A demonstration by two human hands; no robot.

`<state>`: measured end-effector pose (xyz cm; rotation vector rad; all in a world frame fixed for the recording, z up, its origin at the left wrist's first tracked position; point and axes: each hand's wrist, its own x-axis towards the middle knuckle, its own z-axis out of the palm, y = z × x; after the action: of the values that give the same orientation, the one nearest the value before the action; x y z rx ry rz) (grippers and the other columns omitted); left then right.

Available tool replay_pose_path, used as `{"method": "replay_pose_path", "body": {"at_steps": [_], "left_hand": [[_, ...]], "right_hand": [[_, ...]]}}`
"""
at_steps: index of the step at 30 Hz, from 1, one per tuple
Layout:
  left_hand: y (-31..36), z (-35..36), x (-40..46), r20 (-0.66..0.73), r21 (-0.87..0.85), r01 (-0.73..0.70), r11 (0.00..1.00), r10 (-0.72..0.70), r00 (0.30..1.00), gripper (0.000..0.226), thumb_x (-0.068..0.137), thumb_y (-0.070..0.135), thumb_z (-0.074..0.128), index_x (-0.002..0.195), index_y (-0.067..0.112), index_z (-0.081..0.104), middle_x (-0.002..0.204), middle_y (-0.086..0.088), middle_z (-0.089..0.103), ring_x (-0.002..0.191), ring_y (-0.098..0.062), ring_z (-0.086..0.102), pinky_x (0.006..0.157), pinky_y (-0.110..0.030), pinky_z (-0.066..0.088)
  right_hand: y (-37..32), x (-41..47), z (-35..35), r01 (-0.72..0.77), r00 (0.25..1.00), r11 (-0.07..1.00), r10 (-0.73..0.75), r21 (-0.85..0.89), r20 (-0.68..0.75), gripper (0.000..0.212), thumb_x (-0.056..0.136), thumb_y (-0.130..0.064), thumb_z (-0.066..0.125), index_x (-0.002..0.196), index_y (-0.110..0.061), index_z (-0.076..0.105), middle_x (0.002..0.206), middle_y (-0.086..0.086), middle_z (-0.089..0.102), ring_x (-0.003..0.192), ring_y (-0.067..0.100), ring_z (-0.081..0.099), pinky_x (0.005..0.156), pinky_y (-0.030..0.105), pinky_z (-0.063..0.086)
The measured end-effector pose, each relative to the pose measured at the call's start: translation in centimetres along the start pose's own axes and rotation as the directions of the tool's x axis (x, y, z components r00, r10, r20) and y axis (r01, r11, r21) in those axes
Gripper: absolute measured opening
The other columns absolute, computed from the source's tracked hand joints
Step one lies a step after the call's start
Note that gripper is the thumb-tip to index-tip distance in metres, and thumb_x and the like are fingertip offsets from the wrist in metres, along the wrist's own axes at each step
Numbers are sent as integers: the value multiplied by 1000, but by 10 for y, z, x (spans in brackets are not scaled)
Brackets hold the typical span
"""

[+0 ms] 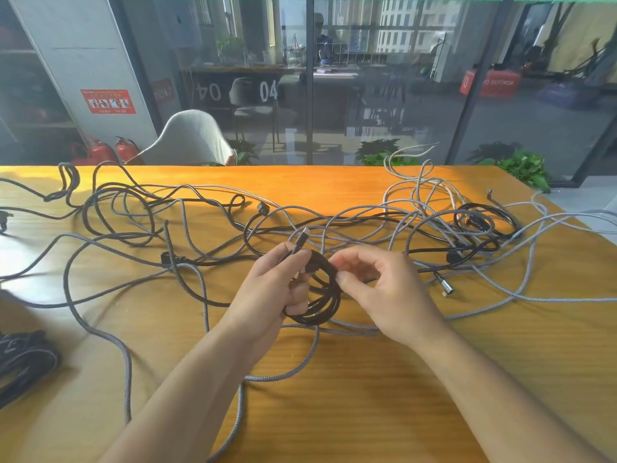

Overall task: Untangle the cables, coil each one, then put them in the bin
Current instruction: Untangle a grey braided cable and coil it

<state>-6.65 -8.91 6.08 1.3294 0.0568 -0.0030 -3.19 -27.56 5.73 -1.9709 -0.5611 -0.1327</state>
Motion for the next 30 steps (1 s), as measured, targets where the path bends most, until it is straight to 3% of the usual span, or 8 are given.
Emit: {"method": "replay_pose_path", "body": {"at_steps": [4,8,14,17,22,30], "left_hand": [[0,-1,1,6,-9,8,1000,-8,1000,8,107,17,54,100,12,54,77,-2,43,61,-19,19,52,-27,22],[1,-2,0,-1,-45,1,999,-1,1000,10,107,15,53,101,8,58,80,-5,48,55,-14,25,50,-25,26],[-2,6,-1,32,-28,11,1000,-10,999,9,106,12,52,100,8,58,75,0,51,55,-14,26,50,-25,28],[-2,11,-3,35,9,-10,1000,10,999,10,107,15,51,99,10,56,70,6,46,56,-14,26,52,-26,27],[0,10,-4,25,-2,-29,1000,29,999,10,108,18,52,105,10,57,74,3,44,60,-16,25,53,-27,26],[1,8,-4,53,-17,-16,1000,17,998,8,108,19,53,108,11,55,75,1,41,59,-16,26,53,-27,28]], "right_hand": [[1,0,2,88,996,992,-91,-95,-21,21,98,-13,68,110,-27,80,94,-18,73,92,7,67,77,14,51],[-4,-5,10,245,948,911,-297,-331,-115,27,95,-11,69,118,-24,75,95,-18,69,89,0,63,77,11,48],[-8,-8,17,302,899,743,-430,-598,-81,23,88,-21,74,110,-25,71,93,-10,64,89,14,60,73,29,49],[-5,-7,21,289,884,735,-450,-613,-122,20,89,-17,80,106,-24,73,94,-8,65,88,17,61,71,31,49],[-4,-5,20,317,862,715,-492,-624,-126,12,98,-21,74,110,-24,74,94,-7,64,87,18,62,76,34,49],[0,-3,21,362,875,728,-481,-582,-57,17,99,-19,72,116,-20,71,101,-5,61,94,15,61,74,24,49]]}}
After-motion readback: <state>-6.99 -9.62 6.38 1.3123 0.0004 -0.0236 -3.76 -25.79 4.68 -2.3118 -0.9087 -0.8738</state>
